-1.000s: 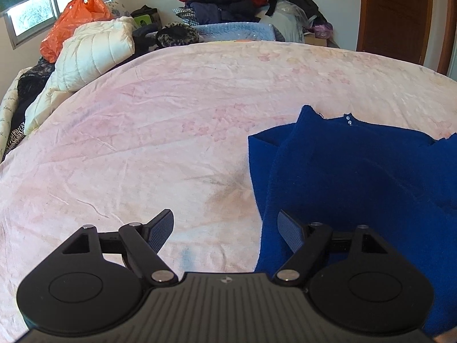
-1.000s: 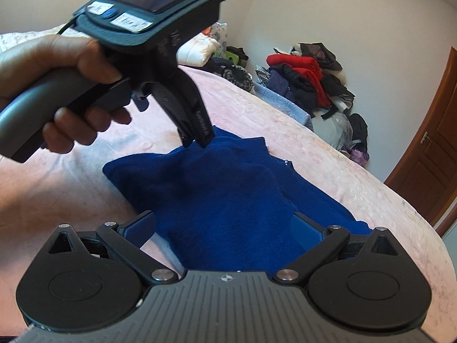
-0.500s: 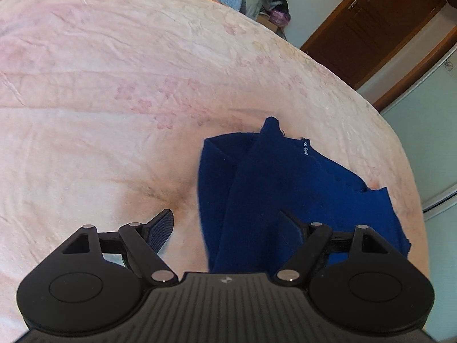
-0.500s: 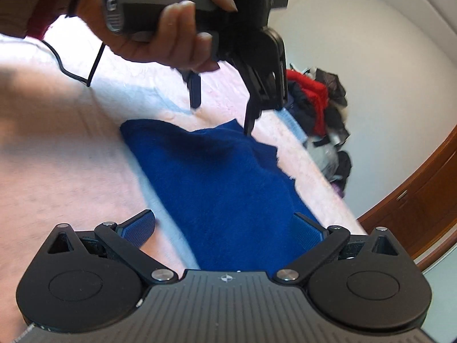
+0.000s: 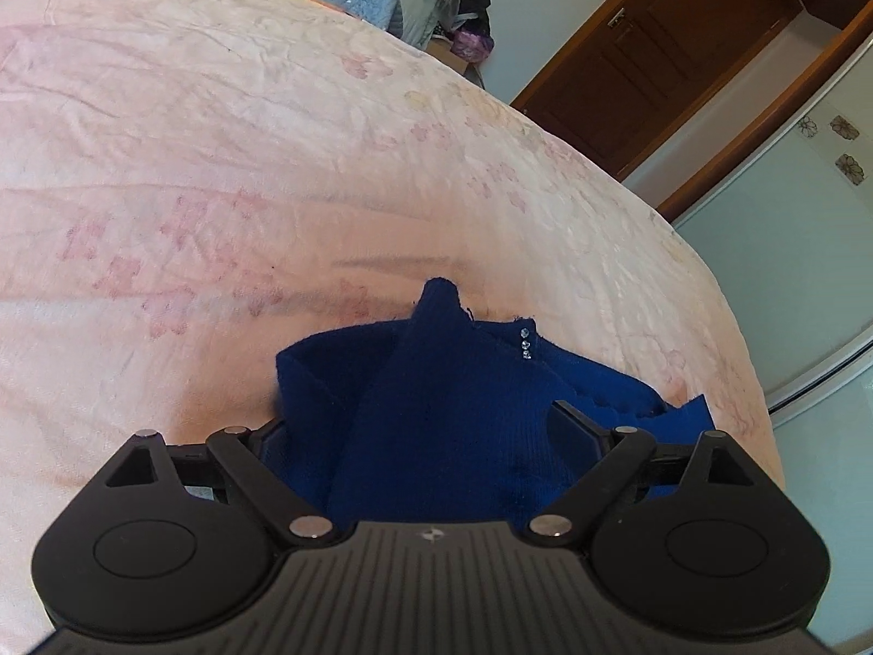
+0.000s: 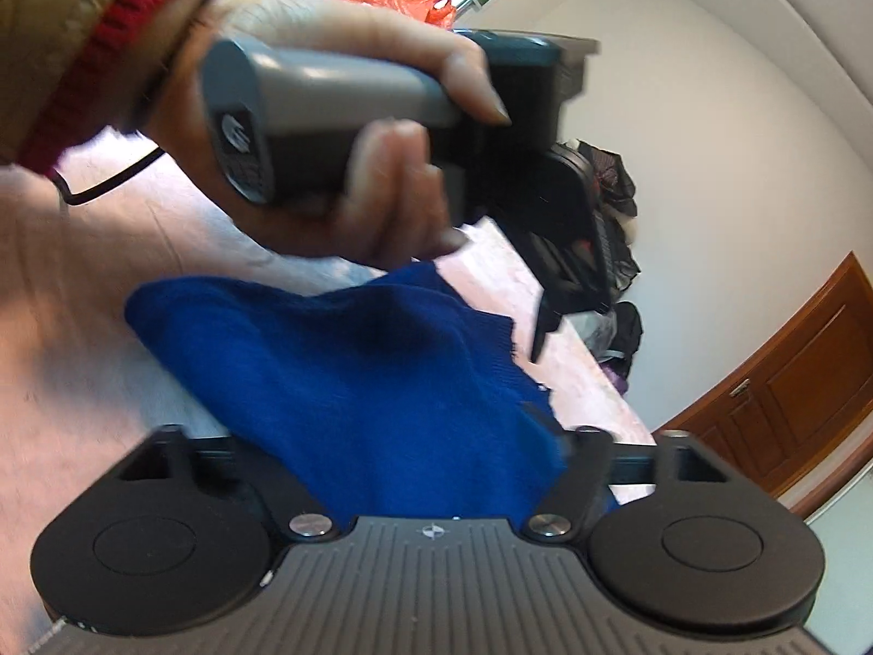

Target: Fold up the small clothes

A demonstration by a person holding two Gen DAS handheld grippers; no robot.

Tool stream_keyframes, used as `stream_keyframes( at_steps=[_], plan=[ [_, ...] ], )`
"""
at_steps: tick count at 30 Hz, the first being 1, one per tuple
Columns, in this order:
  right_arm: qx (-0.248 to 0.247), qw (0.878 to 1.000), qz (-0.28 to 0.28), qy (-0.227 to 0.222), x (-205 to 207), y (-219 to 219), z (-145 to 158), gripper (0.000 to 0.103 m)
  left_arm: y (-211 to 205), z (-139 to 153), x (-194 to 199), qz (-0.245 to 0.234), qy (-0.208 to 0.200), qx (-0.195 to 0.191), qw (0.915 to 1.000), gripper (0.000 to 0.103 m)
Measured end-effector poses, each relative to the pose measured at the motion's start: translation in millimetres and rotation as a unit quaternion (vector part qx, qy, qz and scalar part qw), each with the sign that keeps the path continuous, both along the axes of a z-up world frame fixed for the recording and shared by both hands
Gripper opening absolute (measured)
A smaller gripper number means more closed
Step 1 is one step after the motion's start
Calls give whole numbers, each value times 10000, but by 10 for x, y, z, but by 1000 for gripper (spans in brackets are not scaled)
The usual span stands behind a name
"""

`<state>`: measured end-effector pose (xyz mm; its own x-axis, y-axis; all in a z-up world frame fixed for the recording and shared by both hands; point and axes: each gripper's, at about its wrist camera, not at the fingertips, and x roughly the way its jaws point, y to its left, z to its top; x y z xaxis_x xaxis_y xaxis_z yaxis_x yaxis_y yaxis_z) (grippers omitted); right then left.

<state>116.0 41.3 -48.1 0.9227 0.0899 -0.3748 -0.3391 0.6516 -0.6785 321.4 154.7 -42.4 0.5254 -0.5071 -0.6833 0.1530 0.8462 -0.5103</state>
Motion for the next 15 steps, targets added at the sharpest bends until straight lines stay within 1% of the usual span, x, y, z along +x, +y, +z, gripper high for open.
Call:
stream_keyframes(
  at_steps=[1, 2, 3, 4, 5, 7, 8, 10, 11, 13, 15],
  plan=[
    [20, 10000, 19, 17, -16, 9, -3, 53, -24, 7, -8, 39, -46, 74, 10000, 81],
    [39, 10000, 40, 29, -40, 19, -8, 51, -44, 15, -22, 52, -81, 202, 9998, 73],
    [56, 10000, 63, 35, -61, 21, -7, 48, -86, 25, -32, 75, -131, 410, 9990, 63],
    [79, 9999, 89, 44, -99, 24, -5, 45, -132, 35, -43, 76, -190, 623, 9978, 56],
    [112, 9999, 111, 64, -123, 25, -1, 43, -172, 44, -62, 95, -233, 839, 9962, 53],
    [180, 9997, 142, 105, -152, 18, 16, 39, -266, 61, -107, 79, -337, 1238, 9917, 34],
    [221, 9995, 181, 148, -162, 11, 25, 37, -310, 60, -137, 67, -390, 1418, 9891, 30],
    [315, 9989, 246, 249, -180, -11, 33, 21, -386, 79, -219, 116, -509, 1663, 9847, 20],
    [347, 9987, 264, 272, -201, -18, 41, 20, -429, 98, -260, 124, -584, 1787, 9821, 18],
    [470, 9979, 305, 310, -223, -56, 75, 10, -541, 154, -356, 115, -793, 2139, 9736, 15],
    [654, 9965, 357, 366, -244, -110, 128, 8, -655, 207, -440, 101, -983, 2463, 9641, 14]
  ],
)
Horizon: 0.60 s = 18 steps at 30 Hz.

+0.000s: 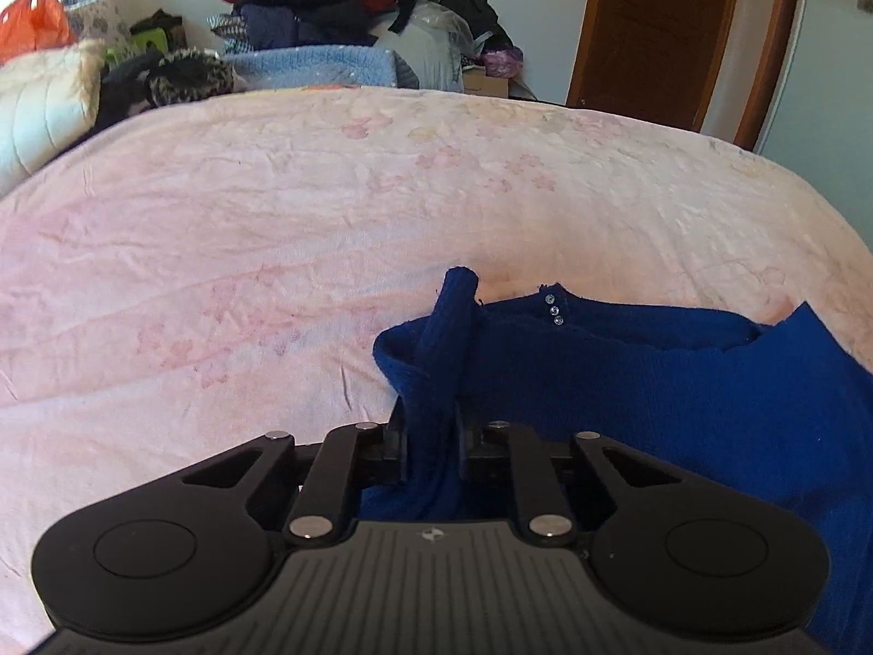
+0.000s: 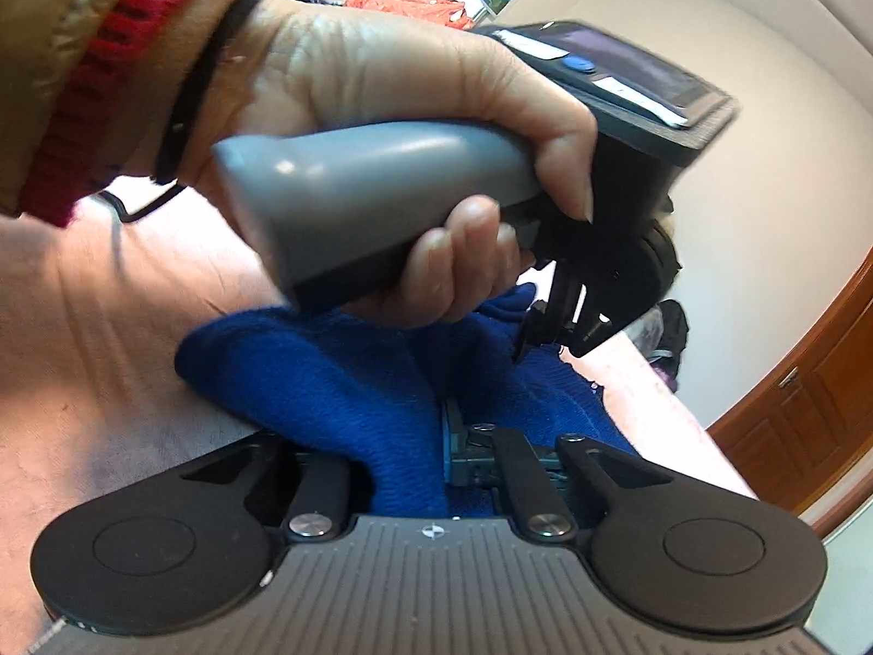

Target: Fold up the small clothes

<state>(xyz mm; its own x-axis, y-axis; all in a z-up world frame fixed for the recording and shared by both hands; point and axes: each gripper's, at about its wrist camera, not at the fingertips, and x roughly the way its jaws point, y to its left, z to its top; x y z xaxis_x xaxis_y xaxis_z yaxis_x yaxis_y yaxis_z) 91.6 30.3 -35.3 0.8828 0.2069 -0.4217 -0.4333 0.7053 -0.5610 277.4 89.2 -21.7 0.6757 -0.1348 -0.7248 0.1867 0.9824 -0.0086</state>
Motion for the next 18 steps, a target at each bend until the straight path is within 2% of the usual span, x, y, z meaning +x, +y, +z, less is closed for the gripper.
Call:
stream_keyframes(
  at_steps=[3, 8, 12, 18],
  plan=[
    [324, 9995, 28, 52, -63, -110, 107, 6, -116, 64, -82, -23, -199, 357, 9992, 14],
    [946, 9952, 27, 257, -227, -354, 296, 6, -218, 144, -145, -18, -326, 663, 9973, 14],
    [1421, 9890, -2, 401, -265, -638, 387, 5, -286, 226, -192, 48, -393, 712, 9967, 14],
    [2299, 9704, -22, 732, -351, -992, 541, 6, -402, 373, -233, 166, -473, 743, 9960, 14]
  ],
)
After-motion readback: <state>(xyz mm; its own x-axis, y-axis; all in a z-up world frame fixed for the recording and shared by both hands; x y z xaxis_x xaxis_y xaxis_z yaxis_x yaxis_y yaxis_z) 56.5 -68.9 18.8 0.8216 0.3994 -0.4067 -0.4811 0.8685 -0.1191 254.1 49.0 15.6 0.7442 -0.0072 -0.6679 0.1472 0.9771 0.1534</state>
